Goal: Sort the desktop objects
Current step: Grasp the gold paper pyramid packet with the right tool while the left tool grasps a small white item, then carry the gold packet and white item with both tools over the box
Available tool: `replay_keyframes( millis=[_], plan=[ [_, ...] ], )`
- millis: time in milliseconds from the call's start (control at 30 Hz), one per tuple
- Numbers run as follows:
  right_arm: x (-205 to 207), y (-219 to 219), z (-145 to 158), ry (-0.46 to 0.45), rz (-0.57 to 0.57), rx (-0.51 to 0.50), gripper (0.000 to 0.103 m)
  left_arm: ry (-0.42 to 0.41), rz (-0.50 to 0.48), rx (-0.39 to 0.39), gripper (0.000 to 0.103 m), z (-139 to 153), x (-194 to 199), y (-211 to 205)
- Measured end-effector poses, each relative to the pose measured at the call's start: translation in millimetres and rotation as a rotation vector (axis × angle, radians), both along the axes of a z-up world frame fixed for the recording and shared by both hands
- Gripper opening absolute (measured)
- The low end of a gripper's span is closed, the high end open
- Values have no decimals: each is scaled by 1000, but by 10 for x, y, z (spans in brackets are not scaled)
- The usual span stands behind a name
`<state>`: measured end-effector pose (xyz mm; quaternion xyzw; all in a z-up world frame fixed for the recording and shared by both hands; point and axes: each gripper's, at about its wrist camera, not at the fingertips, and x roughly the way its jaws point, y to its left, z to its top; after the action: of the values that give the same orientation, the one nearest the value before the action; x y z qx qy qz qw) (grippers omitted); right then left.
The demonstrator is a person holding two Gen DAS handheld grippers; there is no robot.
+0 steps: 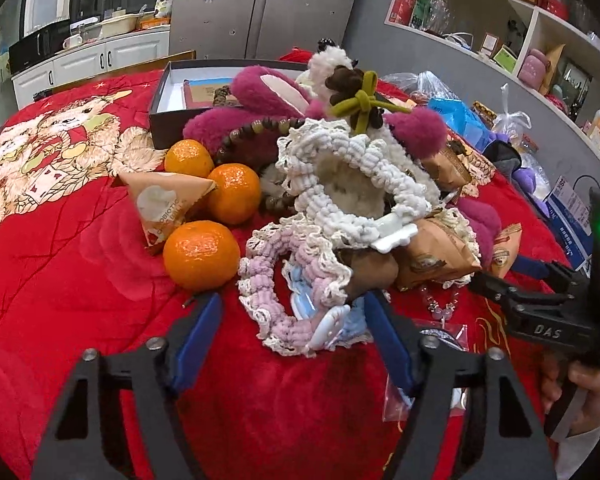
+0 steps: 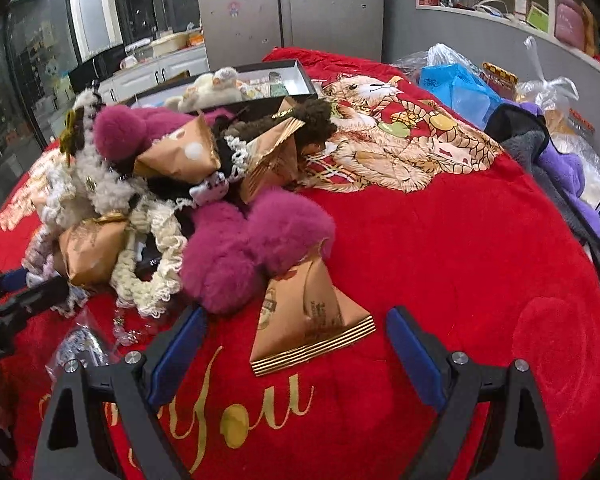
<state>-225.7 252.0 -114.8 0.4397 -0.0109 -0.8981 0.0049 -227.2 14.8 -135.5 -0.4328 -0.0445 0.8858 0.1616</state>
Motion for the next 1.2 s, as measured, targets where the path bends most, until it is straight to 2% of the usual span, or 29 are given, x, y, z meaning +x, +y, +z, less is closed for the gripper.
replay_keyframes(
  millis=[67,200,267,367,433,500,567,600,633,1200],
  plan=[
    [1,-24,-4,-6,0,20,94,7,0,-14,61,11,22,9],
    [15,-37,1,-7,-3,31,94,18,-12,-24,54,39,62,29],
    [18,-38,5,-6,-8,34,94,23,-17,-22,39,51,77,32],
    [13,-20,0,-6,-26,37,93,34,-18,-22,26,71,103,20],
    [18,0,3,0,-34,28,86,44,-21,-17,18,91,131,8],
    [22,25,8,5,-46,23,80,55,-17,-23,17,110,157,-4],
    [28,46,17,13,-59,20,69,59,-15,-21,17,122,173,-11],
    [34,54,21,17,-65,20,58,63,-13,-22,17,133,183,-17],
    [43,64,31,25,-74,21,55,67,-12,-22,17,142,190,-21],
    [157,52,79,51,-76,-9,52,118,24,-1,17,345,410,-160]
  ],
)
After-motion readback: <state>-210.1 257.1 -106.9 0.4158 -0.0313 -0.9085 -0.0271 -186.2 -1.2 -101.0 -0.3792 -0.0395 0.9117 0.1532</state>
